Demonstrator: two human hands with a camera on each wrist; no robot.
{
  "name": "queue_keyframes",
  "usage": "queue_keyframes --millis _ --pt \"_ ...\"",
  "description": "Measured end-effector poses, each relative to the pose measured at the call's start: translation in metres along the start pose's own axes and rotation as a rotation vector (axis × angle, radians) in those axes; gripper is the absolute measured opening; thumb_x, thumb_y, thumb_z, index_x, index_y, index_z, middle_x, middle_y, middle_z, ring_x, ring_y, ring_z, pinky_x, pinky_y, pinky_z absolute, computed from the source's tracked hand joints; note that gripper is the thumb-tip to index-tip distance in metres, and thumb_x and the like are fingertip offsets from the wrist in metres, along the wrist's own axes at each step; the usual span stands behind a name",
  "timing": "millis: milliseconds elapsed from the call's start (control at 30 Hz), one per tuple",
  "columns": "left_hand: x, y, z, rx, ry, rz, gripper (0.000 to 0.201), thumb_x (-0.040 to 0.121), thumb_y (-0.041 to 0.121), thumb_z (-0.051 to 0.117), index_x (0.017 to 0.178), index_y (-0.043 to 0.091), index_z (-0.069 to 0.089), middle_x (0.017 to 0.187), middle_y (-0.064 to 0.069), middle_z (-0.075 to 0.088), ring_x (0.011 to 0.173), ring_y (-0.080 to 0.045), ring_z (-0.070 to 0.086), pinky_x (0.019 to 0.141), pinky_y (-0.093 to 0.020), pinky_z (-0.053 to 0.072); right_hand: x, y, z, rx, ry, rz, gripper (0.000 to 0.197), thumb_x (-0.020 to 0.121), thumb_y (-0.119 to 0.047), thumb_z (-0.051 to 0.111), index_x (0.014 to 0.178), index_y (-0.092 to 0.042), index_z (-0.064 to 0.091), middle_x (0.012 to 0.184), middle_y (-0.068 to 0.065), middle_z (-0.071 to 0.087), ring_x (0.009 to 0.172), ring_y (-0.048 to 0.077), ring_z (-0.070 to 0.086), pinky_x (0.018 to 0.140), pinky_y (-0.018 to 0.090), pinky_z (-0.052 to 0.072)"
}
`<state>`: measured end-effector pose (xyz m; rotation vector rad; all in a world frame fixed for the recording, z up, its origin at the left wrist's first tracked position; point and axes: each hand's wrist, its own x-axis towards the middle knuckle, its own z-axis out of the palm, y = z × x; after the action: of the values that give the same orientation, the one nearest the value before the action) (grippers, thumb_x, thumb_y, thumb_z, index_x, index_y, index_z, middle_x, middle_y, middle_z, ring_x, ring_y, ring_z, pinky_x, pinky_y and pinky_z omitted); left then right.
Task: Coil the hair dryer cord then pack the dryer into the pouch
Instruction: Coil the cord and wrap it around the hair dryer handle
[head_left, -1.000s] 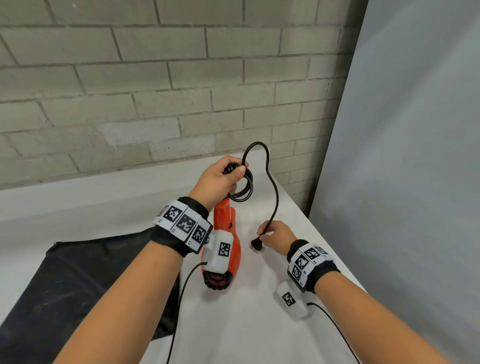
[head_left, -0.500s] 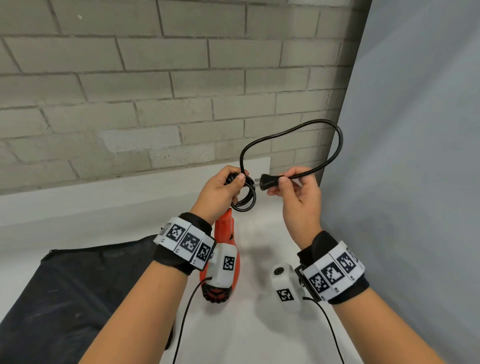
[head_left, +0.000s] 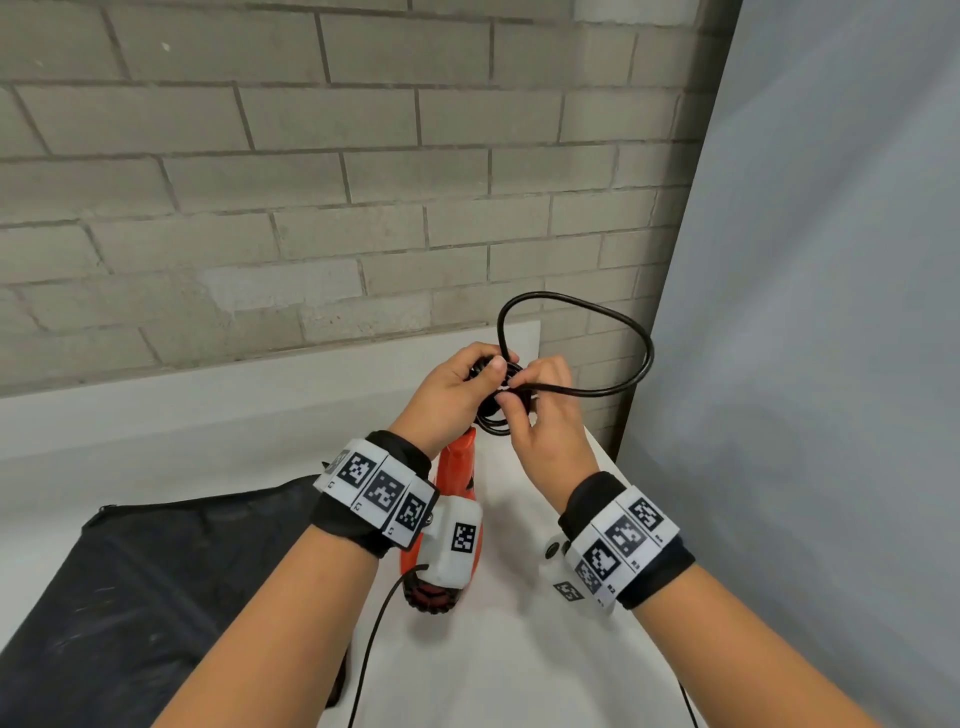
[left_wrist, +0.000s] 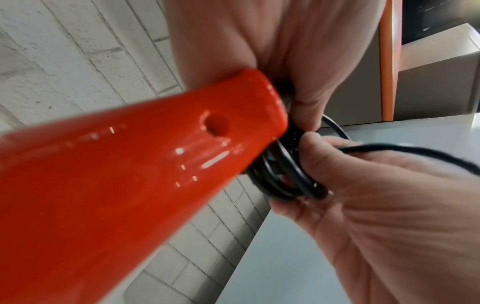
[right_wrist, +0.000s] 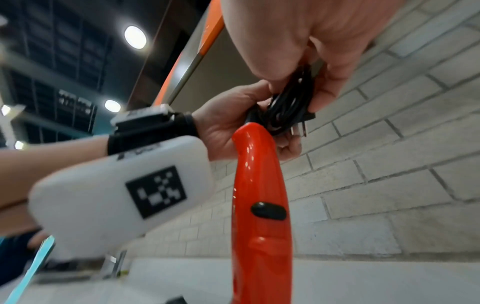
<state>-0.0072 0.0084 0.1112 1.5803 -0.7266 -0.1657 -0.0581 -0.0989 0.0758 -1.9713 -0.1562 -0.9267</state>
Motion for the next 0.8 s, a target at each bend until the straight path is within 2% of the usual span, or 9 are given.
queue_keyframes --millis 167,233,267,333,400,467,567,700,800 --pt "0.000 0.001 0.004 0.022 0.009 -0.047 0.021 0.094 0.023 0.041 0.080 0.026 0.055 0.071 0.005 0.054 0.060 -0.001 0.049 0.059 -0.013 0.041 0.006 -0.004 0.003 -0.063 0.057 0.111 0.026 0.082 0.002 0.054 0.090 -0.015 0.037 0.092 0.002 0.038 0.072 -0.012 0.042 0.062 0.008 0.041" --pt "0.000 0.001 0.006 0.016 0.007 -0.083 0.023 0.095 0.027 0.040 0.077 0.024 0.055 0.070 0.005 0.053 0.055 -0.002 0.045 0.055 -0.015 0.037 0.012 0.001 0.005 -0.119 0.080 0.151 0.032 0.077 0.009 0.050 0.104 -0.008 0.043 0.102 0.005 0.044 0.090 -0.003 0.046 0.080 0.015 0.044" --pt "-0.001 0.001 0.008 0.003 -0.001 -0.096 0.024 0.095 0.028 0.040 0.076 0.023 0.055 0.069 0.004 0.054 0.052 -0.002 0.046 0.054 -0.017 0.038 0.014 0.004 0.007 -0.122 0.062 0.174 0.041 0.076 0.011 0.046 0.113 -0.006 0.043 0.108 0.006 0.047 0.100 0.011 0.050 0.090 0.026 0.046" --pt "-0.001 0.001 0.009 -0.015 -0.007 -0.099 0.023 0.094 0.026 0.041 0.076 0.022 0.054 0.063 0.002 0.053 0.045 -0.002 0.048 0.053 -0.018 0.041 0.016 0.007 0.007 -0.048 -0.053 0.239 0.050 0.078 0.012 0.039 0.122 -0.010 0.038 0.096 0.001 0.056 0.092 0.021 0.057 0.087 0.038 0.049" --pt "-0.001 0.002 0.009 -0.004 0.008 -0.087 0.022 0.094 0.024 0.042 0.077 0.020 0.055 0.057 0.002 0.052 0.043 -0.003 0.049 0.052 -0.017 0.043 0.015 0.009 0.004 0.012 -0.157 0.243 0.040 0.086 0.005 0.039 0.122 -0.012 0.036 0.071 -0.005 0.056 0.068 0.012 0.057 0.071 0.030 0.049" --pt "0.000 0.001 0.006 -0.018 0.026 -0.080 0.022 0.094 0.023 0.042 0.079 0.017 0.056 0.055 0.006 0.056 0.040 -0.003 0.048 0.048 -0.015 0.043 0.009 0.012 -0.004 0.015 -0.245 0.173 0.029 0.092 -0.010 0.042 0.121 -0.012 0.039 0.069 -0.006 0.055 0.064 0.007 0.055 0.066 0.022 0.047" --pt "0.002 -0.002 -0.001 -0.077 0.064 -0.096 0.023 0.095 0.024 0.038 0.082 0.015 0.054 0.070 0.004 0.060 0.038 -0.003 0.045 0.050 -0.020 0.042 -0.002 0.029 -0.018 -0.178 -0.416 0.134 0.022 0.095 -0.023 0.040 0.113 -0.013 0.047 0.065 -0.009 0.049 0.059 0.005 0.048 0.059 0.017 0.038" --pt "0.003 -0.004 -0.008 -0.091 0.074 -0.097 0.020 0.096 0.024 0.038 0.087 0.019 0.055 0.074 0.001 0.056 0.038 -0.002 0.039 0.053 -0.021 0.035 -0.010 0.066 -0.029 -0.535 -0.636 0.381 0.026 0.097 -0.022 0.032 0.104 -0.010 0.054 0.086 0.010 0.059 0.078 0.024 0.053 0.076 0.035 0.046" --pt "0.002 -0.002 -0.007 -0.103 0.048 -0.072 0.021 0.096 0.021 0.038 0.095 0.028 0.058 0.074 -0.002 0.052 0.039 -0.003 0.036 0.050 -0.016 0.033 -0.010 0.074 -0.030 -0.633 -0.794 0.622 0.023 0.092 -0.009 0.035 0.103 -0.007 0.056 0.091 0.012 0.058 0.071 0.025 0.054 0.065 0.032 0.048"
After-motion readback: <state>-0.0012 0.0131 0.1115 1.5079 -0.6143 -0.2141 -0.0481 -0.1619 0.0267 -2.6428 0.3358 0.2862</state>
